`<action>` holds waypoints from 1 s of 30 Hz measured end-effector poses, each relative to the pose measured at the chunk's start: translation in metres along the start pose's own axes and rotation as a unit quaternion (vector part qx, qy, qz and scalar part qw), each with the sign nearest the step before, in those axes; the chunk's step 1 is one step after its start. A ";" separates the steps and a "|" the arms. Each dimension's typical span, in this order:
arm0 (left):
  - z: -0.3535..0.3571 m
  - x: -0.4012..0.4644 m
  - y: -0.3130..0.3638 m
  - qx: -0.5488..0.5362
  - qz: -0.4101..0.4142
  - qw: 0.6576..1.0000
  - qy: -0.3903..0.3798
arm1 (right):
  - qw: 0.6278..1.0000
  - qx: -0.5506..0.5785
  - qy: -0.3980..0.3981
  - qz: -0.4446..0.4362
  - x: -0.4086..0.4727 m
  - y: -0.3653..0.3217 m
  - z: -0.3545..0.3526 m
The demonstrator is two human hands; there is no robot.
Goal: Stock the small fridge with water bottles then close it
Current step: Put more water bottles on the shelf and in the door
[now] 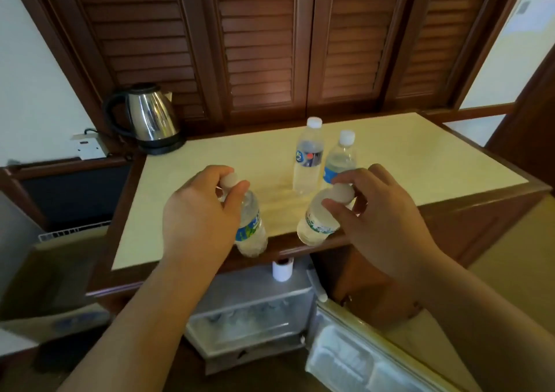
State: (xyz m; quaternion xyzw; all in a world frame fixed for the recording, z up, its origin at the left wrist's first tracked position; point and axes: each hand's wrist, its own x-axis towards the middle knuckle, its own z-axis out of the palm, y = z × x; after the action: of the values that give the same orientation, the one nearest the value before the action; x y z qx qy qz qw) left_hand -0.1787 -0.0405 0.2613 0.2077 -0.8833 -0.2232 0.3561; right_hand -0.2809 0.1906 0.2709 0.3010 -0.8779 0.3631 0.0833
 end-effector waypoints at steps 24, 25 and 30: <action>0.196 -0.399 -0.086 -0.041 -0.183 0.961 -0.202 | 0.957 -0.045 -0.091 0.272 -0.303 0.268 0.245; 0.209 -0.410 -0.097 -0.042 -0.189 0.963 -0.189 | 0.957 -0.038 -0.069 0.278 -0.309 0.278 0.265; 0.258 -0.459 -0.143 -0.082 -0.259 0.942 -0.197 | 0.962 -0.067 -0.037 0.261 -0.330 0.320 0.345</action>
State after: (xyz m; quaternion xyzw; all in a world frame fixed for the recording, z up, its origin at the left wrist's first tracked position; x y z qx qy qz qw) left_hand -0.0325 0.1480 -0.2292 0.3517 -0.8299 -0.4158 0.1209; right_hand -0.1792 0.2858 -0.2865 0.0688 -0.9509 0.3007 -0.0271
